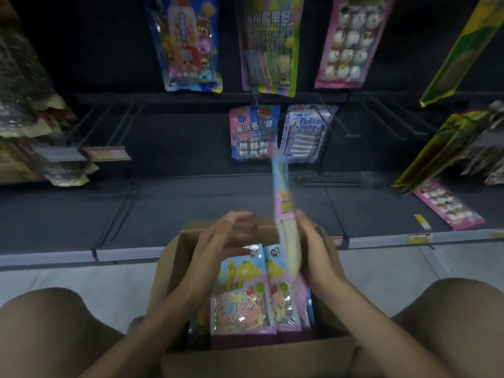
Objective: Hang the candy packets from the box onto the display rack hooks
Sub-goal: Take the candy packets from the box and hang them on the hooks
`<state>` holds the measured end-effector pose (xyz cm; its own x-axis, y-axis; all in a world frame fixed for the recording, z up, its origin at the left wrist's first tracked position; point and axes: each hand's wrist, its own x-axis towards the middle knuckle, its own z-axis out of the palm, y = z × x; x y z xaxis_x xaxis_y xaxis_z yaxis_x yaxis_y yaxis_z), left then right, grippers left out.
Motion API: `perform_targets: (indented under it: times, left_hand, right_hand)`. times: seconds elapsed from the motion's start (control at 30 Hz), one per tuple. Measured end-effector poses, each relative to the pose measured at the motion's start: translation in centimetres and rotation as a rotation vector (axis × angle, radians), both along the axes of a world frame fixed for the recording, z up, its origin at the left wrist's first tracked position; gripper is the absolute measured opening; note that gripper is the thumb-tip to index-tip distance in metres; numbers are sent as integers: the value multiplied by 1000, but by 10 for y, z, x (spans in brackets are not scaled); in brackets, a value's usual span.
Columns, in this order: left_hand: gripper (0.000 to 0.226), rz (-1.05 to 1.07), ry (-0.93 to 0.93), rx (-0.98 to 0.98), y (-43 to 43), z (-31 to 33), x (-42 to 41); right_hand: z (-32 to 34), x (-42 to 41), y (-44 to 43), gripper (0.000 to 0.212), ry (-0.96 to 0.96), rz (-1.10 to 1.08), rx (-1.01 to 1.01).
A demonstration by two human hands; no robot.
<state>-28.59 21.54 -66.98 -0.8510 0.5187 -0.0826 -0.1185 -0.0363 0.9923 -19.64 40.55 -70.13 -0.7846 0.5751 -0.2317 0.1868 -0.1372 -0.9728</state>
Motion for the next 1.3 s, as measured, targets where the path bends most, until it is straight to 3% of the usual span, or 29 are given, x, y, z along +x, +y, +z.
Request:
perform_targets:
  times: [0.1, 0.17, 0.3, 0.47, 0.67, 1.0, 1.3]
  left_hand:
    - [51, -44, -103, -2, 11, 20, -11]
    - [42, 5, -162, -1, 17, 27, -15]
    - [15, 86, 18, 42, 18, 42, -14]
    - [23, 151, 160, 19, 25, 74, -23]
    - [30, 139, 208, 103, 29, 125, -34]
    - [32, 79, 366, 260, 23, 223, -53]
    - [23, 218, 254, 383, 25, 309, -101]
  right_hand:
    - [11, -14, 4, 46, 54, -106, 57]
    - [16, -20, 6, 43, 96, -158, 97]
    - [40, -27, 10, 40, 139, -175, 155]
    - [82, -27, 19, 50, 200, -115, 253]
    - [163, -31, 34, 21, 379, -67, 334]
    - [285, -55, 28, 22, 565, -18, 345]
    - [318, -98, 14, 31, 575, -93, 415]
